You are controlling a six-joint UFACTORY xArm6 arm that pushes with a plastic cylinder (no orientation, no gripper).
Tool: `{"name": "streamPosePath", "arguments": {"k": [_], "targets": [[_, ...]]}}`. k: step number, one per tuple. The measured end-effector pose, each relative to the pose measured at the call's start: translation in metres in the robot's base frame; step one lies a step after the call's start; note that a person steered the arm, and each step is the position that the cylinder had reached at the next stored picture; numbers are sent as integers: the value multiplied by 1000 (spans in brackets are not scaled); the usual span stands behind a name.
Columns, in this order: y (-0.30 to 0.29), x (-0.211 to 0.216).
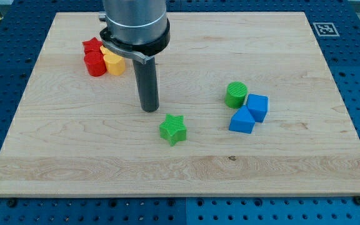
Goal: Place the green star to the left side of green circle
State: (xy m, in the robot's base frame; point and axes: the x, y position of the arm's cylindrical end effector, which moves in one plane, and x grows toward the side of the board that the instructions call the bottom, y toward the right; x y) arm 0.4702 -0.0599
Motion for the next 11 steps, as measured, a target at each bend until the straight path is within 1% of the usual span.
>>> {"name": "streamPosePath", "arguments": {"k": [1, 2, 3, 4, 5, 6, 7, 10, 11], "targets": [[-1, 0], [-23, 0], [-38, 9], [-30, 49], [6, 71], [55, 67], [73, 43], [74, -6], [82, -9]]}}
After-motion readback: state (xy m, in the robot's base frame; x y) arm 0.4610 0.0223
